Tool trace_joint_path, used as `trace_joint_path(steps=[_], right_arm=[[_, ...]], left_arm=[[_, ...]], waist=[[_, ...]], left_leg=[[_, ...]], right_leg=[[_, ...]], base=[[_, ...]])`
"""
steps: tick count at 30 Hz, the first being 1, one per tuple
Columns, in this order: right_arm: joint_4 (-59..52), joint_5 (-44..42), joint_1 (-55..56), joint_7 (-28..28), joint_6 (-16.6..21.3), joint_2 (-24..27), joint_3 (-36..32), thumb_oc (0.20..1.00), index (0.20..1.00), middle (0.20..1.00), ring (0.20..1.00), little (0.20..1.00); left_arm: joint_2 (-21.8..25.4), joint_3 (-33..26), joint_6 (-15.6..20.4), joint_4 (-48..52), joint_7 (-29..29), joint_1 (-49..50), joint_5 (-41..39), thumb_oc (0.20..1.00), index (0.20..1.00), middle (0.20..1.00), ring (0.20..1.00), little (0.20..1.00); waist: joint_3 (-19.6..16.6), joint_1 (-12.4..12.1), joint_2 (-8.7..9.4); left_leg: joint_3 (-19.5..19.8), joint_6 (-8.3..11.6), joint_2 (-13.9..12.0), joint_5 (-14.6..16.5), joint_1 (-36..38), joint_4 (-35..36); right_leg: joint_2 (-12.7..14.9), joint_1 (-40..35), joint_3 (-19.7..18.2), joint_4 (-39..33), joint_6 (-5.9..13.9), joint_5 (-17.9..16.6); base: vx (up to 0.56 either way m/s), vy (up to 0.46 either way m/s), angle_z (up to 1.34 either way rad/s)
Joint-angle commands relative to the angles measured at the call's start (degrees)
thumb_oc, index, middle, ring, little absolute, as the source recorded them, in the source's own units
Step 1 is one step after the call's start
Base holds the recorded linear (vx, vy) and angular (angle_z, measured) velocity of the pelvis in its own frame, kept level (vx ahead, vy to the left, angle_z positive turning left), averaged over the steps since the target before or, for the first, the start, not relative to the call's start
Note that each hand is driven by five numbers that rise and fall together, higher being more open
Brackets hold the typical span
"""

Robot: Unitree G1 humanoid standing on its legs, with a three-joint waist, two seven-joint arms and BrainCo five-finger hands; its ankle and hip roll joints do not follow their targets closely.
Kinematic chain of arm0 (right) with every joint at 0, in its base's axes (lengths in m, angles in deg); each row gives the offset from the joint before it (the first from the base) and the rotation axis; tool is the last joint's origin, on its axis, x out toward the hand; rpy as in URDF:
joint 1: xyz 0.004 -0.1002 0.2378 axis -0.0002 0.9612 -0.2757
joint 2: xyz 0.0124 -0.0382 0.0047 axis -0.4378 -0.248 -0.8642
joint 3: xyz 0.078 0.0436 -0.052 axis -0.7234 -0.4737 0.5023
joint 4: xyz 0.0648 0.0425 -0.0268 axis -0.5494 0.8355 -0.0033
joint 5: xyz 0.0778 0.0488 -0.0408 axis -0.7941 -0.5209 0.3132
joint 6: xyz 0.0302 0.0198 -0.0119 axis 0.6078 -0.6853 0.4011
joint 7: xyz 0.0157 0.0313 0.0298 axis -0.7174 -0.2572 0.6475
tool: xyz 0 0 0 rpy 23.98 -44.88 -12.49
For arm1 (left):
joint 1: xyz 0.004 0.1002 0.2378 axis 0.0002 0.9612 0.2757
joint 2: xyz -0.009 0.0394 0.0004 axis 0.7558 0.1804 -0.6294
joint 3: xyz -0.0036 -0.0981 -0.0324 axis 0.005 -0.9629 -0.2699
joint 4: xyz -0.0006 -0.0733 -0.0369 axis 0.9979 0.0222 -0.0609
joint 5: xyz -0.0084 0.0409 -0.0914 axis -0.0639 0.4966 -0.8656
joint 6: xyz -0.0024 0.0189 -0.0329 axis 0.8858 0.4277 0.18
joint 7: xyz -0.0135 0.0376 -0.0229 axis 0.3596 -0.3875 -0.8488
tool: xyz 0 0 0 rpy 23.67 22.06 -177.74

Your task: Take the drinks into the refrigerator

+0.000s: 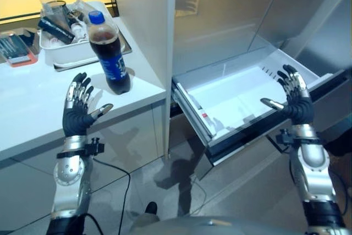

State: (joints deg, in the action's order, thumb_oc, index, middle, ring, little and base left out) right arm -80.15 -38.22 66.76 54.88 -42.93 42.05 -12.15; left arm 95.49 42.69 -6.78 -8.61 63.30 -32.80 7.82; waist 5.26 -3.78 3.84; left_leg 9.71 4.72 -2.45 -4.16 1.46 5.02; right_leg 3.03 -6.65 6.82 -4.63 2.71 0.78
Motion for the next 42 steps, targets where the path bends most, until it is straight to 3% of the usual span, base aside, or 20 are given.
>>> trace_joint_path(steps=[1, 17, 27, 42], right_arm=[[-2.3, -0.4, -1.3, 0.1, 1.8, 1.2, -0.5, 1.0, 1.0, 1.0, 1.0, 1.0], [-4.2, -0.9, -0.9, 1.6, 1.1, 2.0, -2.2, 1.0, 1.0, 1.0, 1.0, 1.0], [-4.5, -1.4, -1.7, 2.7, 0.0, 3.2, -1.8, 1.0, 1.0, 1.0, 1.0, 1.0], [-7.3, -4.1, -1.2, 5.3, -1.1, 4.1, -0.2, 1.0, 1.0, 1.0, 1.0, 1.0]], left_arm=[[2.1, -1.1, 3.0, 2.1, -0.9, -2.0, 1.7, 1.0, 1.0, 1.0, 1.0, 1.0], [3.4, -4.6, 2.2, -1.5, -3.5, -1.1, 5.8, 1.0, 1.0, 1.0, 1.0, 1.0], [7.0, -4.5, -1.6, -14.0, -8.3, -5.6, 11.1, 1.0, 1.0, 1.0, 1.0, 1.0], [11.1, -4.6, -4.9, -22.5, -13.4, -11.4, 17.5, 1.0, 1.0, 1.0, 1.0, 1.0]], waist=[[-2.2, 0.3, 0.6], [-2.3, 0.7, 0.64], [-2.8, 1.7, 0.28], [-3.5, 3.5, -0.07]], left_leg=[[-1.3, -2.74, -0.2, 4.2, 1.8, -0.7], [-2.9, -3.24, 0.1, 4.9, 2.6, -0.5], [-4.7, -3.5, -0.2, 5.7, 4.1, -0.3], [-6.7, -3.52, -0.3, 6.7, 5.7, 0.0]], right_leg=[[1.6, 1.7, 0.4, 5.2, 2.25, 2.0], [1.6, 1.7, -1.4, 4.5, 2.47, 1.5], [1.4, 1.7, -3.6, 4.8, 2.48, 1.5], [1.1, 1.5, -5.6, 4.3, 2.7, 1.5]], base=[[0.0, 0.014, -0.06], [0.01, 0.008, -0.05], [0.02, 0.011, -0.13], [0.03, 0.009, -0.1]])
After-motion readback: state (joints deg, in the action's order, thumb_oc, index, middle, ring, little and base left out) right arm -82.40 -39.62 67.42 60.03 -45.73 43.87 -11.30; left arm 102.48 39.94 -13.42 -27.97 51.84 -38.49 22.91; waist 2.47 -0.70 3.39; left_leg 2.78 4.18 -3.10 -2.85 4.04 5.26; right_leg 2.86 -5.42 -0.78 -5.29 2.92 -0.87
